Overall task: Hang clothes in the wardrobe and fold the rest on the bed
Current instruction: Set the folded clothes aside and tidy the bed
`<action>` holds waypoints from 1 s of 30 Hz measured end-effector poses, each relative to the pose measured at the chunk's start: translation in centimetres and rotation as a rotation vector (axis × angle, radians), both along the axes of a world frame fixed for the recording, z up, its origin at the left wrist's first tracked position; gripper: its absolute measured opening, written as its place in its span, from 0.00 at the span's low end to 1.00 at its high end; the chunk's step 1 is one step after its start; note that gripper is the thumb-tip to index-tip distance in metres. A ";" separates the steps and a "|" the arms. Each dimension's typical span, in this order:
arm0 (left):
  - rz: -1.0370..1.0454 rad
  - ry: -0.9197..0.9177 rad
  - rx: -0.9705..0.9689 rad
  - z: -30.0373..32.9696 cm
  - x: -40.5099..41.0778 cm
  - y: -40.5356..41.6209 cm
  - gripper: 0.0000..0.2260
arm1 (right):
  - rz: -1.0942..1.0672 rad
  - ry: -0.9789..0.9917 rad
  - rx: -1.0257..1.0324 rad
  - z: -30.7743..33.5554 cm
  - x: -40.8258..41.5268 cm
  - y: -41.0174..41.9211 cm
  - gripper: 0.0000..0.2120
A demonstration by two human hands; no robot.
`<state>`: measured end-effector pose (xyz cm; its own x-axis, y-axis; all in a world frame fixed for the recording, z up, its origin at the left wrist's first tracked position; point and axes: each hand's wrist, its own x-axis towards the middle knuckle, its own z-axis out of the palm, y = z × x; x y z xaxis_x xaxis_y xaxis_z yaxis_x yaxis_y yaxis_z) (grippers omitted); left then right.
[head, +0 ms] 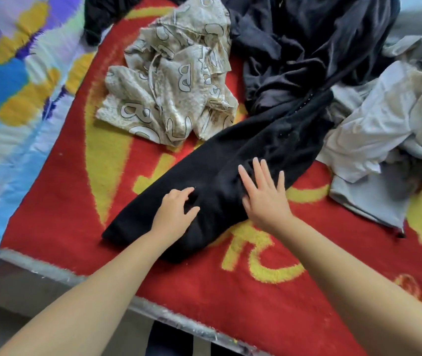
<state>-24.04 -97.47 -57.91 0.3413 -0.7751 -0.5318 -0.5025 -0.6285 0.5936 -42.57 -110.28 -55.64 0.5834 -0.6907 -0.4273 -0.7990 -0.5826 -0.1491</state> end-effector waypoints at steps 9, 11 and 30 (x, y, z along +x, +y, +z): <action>-0.043 -0.156 0.265 -1.3 8.4 3.2 0.25 | 0.415 0.117 0.278 -1.4 2.0 12.9 0.49; -0.019 -0.036 0.324 -1.2 9.2 3.4 0.20 | 0.435 0.209 0.201 -2.4 3.3 13.3 0.52; -0.635 0.556 1.001 4.1 -4.2 8.9 0.12 | 0.573 0.274 0.353 3.2 -10.8 14.4 0.31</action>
